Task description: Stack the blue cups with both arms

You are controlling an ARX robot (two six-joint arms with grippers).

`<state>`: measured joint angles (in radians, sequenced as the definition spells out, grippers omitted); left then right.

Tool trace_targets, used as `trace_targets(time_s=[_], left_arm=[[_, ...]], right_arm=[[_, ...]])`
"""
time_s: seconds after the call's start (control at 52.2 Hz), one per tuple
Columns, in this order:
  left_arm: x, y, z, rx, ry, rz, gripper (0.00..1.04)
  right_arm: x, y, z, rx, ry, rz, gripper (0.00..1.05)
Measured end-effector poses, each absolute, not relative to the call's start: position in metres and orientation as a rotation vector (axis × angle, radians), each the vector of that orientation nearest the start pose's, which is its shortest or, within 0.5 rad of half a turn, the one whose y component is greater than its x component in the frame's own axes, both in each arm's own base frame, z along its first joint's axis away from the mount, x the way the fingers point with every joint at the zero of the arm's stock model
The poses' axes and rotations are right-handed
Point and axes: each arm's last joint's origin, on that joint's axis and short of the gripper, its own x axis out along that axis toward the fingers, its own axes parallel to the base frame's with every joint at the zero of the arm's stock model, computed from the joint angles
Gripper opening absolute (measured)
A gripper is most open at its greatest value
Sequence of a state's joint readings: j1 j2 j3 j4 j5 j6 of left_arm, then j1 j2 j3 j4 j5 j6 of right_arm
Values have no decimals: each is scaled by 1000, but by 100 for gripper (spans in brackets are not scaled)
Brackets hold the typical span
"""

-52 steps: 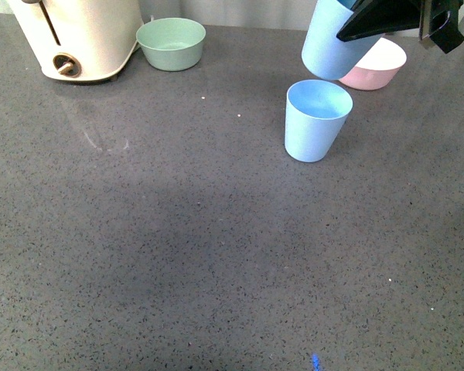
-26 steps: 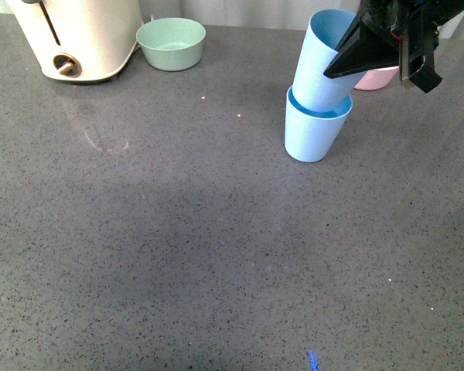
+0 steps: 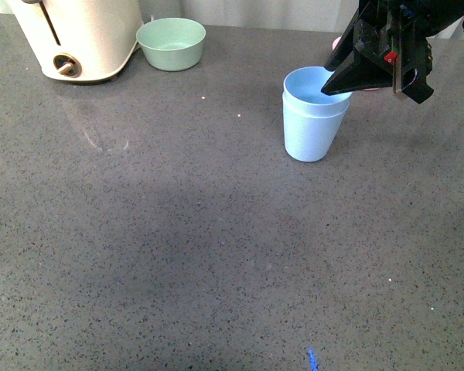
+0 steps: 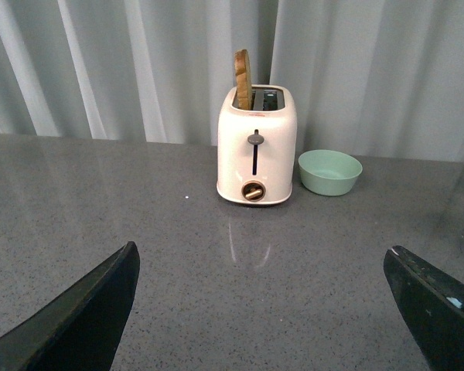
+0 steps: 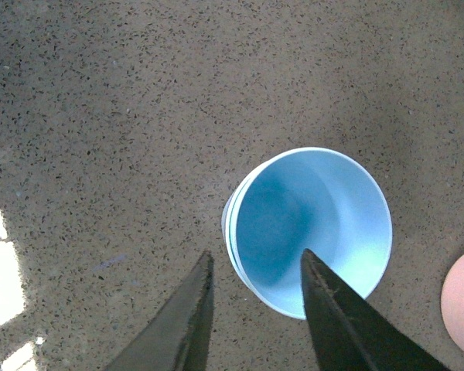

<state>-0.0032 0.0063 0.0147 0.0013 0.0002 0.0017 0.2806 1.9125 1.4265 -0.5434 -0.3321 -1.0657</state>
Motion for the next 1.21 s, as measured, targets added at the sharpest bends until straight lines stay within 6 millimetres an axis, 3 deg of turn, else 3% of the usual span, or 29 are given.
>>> trace_targets(time_s=[0.211, 0.345, 0.402, 0.479, 0.613, 0.728, 0.843, 0.919, 1.092, 1.207], left_arm=[[97, 0, 168, 2, -10, -3, 96], [97, 0, 168, 2, -10, -3, 96], [97, 0, 168, 2, -10, -3, 96], [97, 0, 168, 2, -10, -3, 96], [97, 0, 168, 2, -10, -3, 96], [97, 0, 168, 2, -10, -3, 96], [97, 0, 168, 2, -10, -3, 96], [97, 0, 168, 2, -10, -3, 96], [97, 0, 168, 2, -10, -4, 96], [97, 0, 168, 2, -10, -3, 96]], right_arm=[[385, 117, 213, -899, 629, 1037, 69], [382, 105, 235, -845, 561, 1010, 92], [380, 98, 248, -818, 518, 985, 97], [372, 85, 269, -768, 437, 946, 95], [321, 48, 320, -578, 203, 804, 96], [279, 39, 332, -510, 93, 668, 96], [253, 37, 328, -339, -1, 265, 81], [238, 29, 309, -172, -39, 51, 67], [216, 19, 263, -49, 7, 5, 40], [197, 14, 240, -21, 6, -1, 16]])
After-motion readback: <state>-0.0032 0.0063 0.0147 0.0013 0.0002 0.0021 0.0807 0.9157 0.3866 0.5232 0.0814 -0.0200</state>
